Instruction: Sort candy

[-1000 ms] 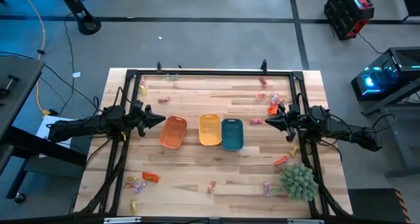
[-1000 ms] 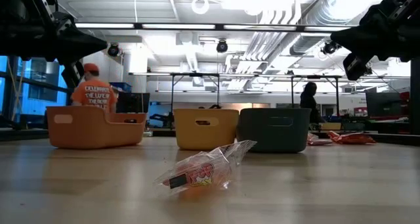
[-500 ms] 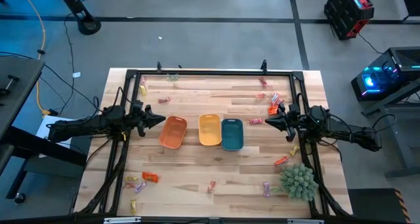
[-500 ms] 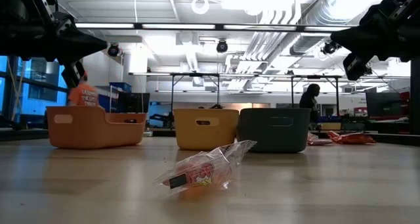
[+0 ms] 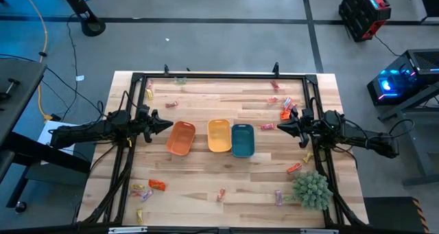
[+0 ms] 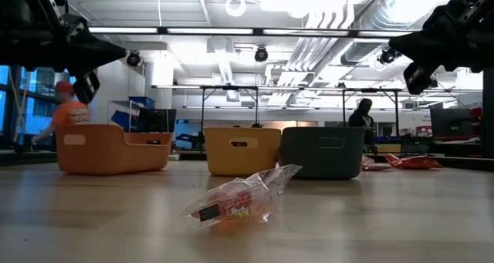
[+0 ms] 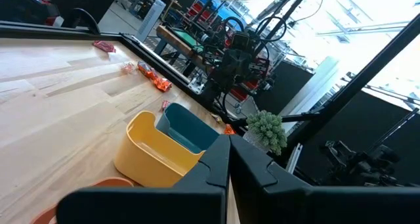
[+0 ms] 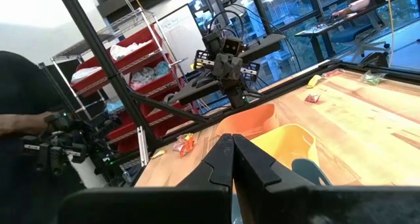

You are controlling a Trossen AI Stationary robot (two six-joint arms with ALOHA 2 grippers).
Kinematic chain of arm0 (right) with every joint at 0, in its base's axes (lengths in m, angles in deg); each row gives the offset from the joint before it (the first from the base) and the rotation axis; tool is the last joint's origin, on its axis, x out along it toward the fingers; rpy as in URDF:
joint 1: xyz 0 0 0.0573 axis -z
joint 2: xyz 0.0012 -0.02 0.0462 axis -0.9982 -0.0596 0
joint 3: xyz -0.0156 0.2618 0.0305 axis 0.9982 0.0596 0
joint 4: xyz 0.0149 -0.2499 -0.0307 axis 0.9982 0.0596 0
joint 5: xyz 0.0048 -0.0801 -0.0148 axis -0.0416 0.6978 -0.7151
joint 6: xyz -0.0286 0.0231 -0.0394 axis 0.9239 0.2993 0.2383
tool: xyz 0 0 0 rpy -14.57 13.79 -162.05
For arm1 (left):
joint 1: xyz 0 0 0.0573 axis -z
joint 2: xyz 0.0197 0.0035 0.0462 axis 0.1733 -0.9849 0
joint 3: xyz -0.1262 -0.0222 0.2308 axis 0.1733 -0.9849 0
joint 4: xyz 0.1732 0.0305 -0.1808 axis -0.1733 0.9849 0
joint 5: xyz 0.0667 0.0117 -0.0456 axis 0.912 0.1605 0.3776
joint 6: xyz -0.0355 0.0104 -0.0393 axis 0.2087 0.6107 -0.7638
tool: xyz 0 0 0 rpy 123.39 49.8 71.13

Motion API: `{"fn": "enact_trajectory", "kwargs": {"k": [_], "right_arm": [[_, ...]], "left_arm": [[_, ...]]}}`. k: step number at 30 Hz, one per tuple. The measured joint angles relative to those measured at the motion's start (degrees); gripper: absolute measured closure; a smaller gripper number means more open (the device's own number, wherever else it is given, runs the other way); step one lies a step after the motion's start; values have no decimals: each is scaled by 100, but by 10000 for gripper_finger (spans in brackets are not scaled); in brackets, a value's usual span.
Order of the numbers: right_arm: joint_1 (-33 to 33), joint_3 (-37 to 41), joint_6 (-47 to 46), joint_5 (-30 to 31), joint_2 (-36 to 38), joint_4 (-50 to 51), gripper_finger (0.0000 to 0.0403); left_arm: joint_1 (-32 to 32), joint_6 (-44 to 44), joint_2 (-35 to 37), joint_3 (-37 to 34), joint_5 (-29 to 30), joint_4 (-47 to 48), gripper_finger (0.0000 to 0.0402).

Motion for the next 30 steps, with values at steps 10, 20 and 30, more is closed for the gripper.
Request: {"fn": "enact_trajectory", "kwargs": {"k": [10, 20, 30], "right_arm": [[-1, -1, 1, 0, -1, 0, 403], [-1, -1, -35, 474, -2, -292, 403], [3, 1, -2700, 5962, 14, -2971, 403]], "left_arm": [[0, 0, -1, 0, 0, 0, 402], [0, 0, 1, -1, 0, 0, 402], [-1, 0, 1, -1, 0, 0, 402]]}}
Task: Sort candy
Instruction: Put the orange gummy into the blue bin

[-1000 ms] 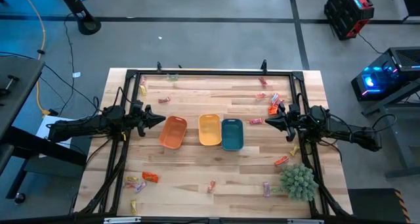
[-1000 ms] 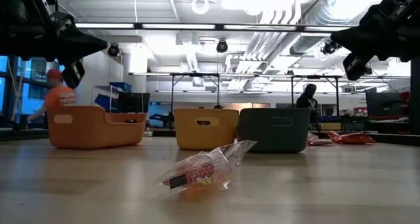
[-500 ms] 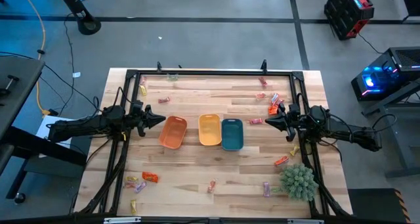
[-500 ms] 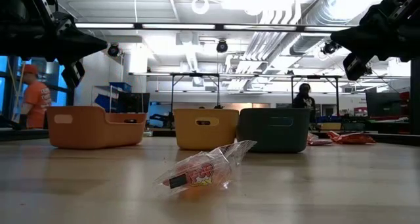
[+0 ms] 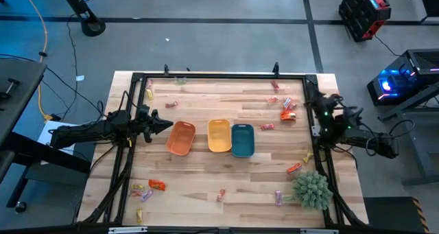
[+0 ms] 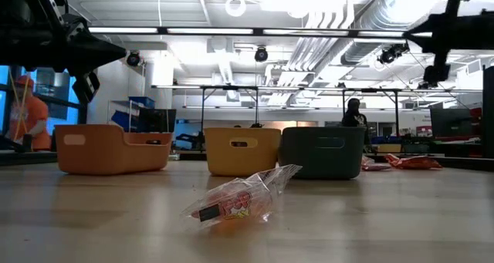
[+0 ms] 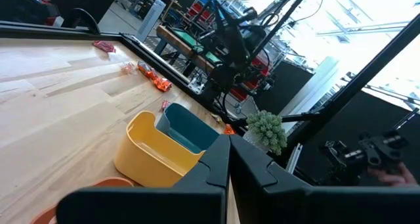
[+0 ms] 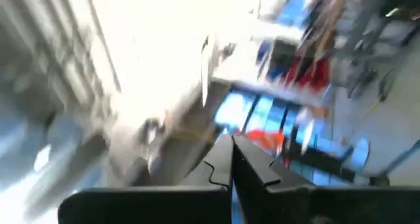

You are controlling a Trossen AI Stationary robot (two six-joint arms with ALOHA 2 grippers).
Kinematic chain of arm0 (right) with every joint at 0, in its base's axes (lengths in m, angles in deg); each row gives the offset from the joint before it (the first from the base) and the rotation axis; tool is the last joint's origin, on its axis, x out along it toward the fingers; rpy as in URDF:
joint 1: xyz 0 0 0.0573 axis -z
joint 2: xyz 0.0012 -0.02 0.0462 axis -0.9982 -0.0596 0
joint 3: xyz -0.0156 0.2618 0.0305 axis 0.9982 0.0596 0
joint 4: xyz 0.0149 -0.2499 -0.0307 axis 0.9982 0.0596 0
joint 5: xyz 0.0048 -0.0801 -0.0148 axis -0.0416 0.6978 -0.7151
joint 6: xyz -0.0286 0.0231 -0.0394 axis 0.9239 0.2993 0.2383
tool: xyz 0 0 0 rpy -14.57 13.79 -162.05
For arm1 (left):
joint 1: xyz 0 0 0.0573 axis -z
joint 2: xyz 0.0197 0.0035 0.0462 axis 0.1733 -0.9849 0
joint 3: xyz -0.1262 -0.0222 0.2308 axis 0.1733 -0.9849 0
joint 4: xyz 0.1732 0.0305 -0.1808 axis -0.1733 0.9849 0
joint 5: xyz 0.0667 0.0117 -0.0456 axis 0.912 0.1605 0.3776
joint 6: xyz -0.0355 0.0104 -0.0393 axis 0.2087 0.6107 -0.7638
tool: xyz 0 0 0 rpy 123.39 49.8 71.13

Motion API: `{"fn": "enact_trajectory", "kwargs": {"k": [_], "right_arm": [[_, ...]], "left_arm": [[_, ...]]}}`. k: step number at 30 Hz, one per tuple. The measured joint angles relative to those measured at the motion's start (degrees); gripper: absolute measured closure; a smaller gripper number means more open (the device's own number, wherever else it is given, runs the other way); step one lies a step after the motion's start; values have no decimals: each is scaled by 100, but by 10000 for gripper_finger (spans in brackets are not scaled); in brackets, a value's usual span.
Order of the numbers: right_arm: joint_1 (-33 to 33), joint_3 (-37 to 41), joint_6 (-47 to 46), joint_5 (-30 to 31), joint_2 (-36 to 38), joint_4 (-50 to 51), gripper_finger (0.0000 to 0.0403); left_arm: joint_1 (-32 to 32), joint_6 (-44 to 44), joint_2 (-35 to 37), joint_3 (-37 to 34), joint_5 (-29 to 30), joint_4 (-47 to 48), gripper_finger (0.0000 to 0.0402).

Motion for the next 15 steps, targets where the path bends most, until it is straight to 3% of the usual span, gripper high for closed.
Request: {"fn": "enact_trajectory", "kwargs": {"k": [3, 5, 11, 15], "right_arm": [[37, -20, -40, 42, -20, -249, 403], [77, -121, 6, -415, -124, -161, 403], [30, -1182, -458, -3664, -1581, 232, 403], [-248, -2477, -444, -5449, -2918, 1382, 403]], "left_arm": [[0, 0, -1, 0, 0, 0, 401], [2, 0, -1, 1, 0, 0, 401], [1, 0, -2, 1, 7, -1, 402], [0, 0, -2, 2, 9, -2, 402]]}}
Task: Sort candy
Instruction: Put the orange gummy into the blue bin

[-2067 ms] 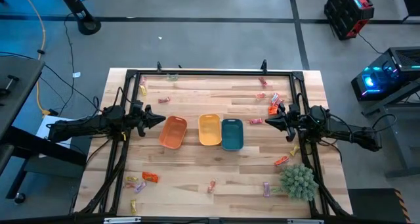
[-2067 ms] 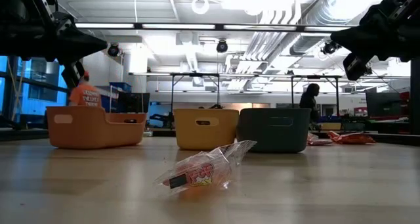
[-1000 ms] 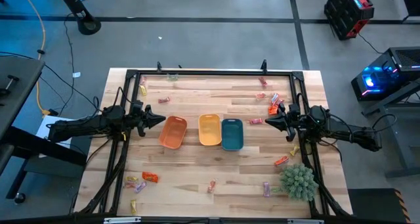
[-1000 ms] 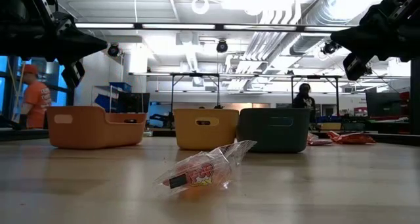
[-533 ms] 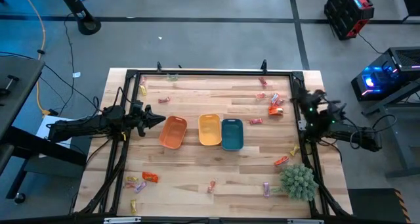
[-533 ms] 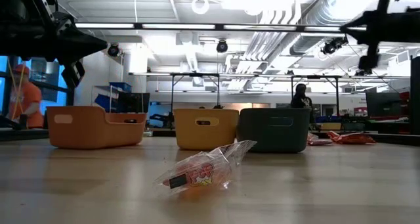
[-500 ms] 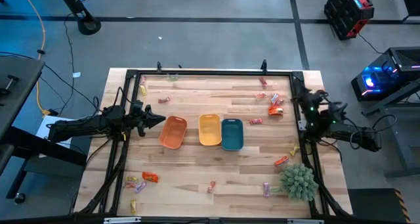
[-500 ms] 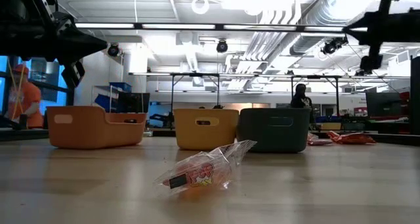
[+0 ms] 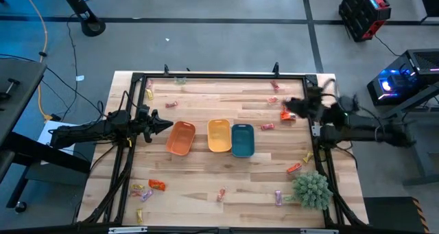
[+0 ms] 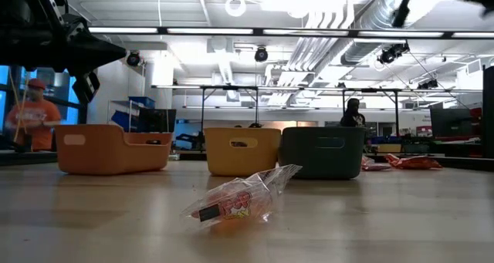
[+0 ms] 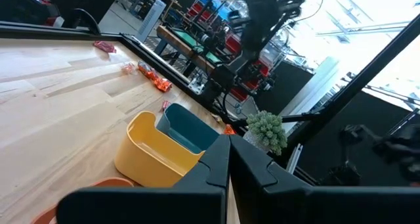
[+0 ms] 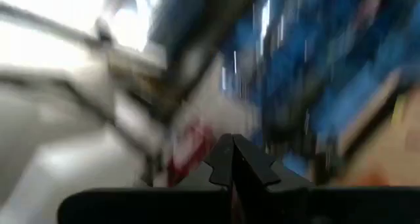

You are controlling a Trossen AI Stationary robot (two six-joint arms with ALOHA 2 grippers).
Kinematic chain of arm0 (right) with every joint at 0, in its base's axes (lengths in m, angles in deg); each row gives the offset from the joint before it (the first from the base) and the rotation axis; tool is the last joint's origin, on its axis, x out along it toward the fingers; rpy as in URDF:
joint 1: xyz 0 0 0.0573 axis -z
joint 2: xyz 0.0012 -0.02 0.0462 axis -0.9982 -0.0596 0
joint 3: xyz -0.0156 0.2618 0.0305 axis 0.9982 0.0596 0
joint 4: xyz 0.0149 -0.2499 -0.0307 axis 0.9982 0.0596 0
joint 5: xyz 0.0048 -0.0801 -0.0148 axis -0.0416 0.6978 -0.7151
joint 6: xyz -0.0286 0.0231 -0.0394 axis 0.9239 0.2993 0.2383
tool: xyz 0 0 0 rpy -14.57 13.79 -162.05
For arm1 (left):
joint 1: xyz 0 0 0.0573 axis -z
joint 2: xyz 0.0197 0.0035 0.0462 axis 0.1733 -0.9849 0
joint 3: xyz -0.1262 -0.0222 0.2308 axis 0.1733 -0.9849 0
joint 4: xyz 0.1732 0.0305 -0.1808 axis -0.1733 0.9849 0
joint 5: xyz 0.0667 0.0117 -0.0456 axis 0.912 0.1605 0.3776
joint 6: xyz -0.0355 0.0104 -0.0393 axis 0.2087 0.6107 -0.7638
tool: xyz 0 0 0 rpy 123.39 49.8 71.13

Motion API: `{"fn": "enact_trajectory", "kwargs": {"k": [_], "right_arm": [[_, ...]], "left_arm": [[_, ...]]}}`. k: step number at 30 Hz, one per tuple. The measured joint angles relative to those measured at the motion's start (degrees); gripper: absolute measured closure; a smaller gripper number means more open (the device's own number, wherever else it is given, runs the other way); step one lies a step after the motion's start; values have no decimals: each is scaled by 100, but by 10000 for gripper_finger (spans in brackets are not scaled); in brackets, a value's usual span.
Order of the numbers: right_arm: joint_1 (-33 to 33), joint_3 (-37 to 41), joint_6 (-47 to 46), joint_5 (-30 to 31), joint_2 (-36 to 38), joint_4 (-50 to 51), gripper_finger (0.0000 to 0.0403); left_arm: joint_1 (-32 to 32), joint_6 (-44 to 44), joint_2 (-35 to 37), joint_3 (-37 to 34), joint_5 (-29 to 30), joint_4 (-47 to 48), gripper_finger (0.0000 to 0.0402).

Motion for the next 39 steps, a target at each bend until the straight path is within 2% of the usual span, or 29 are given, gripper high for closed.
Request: {"fn": "enact_trajectory", "kwargs": {"k": [3, 7, 11, 14, 16, 19, 25, 29, 33, 39], "right_arm": [[-341, -1044, 102, -875, -1001, 1319, 403], [-848, -2109, 927, -1267, -2170, 2652, 403], [-1014, -2926, 1433, -1257, -3157, 3864, 403], [-846, -3560, 1497, -1038, -3790, 5521, 401], [-694, -3986, 1969, -923, -4150, 6630, 393], [-426, -4342, 2708, -499, -4552, 7665, 366], [343, -4244, 3994, 886, -5132, 7973, 282], [1270, -4224, 3879, 1786, -5628, 7779, 232], [2249, -4224, 3429, 1774, -6160, 7703, 204], [3101, -4222, 2944, 1519, -6974, 7440, 205]], "left_arm": [[0, 2, 0, -2, 4, 0, 402], [2, 0, 0, -2, 119, -33, 402], [0, 0, 2, -4, 352, -226, 401], [2, -141, 2, -4, 484, -363, 401], [2, -276, 0, -4, 626, -456, 401], [0, -339, 0, -4, 818, -643, 401], [-2, -345, 0, 9, 842, -1314, 401], [-7, -294, -50, 210, 1170, -1669, 402], [-7, -11, -225, 492, 1441, -1670, 401], [-7, 204, -673, 784, 1561, -1670, 393]]}}
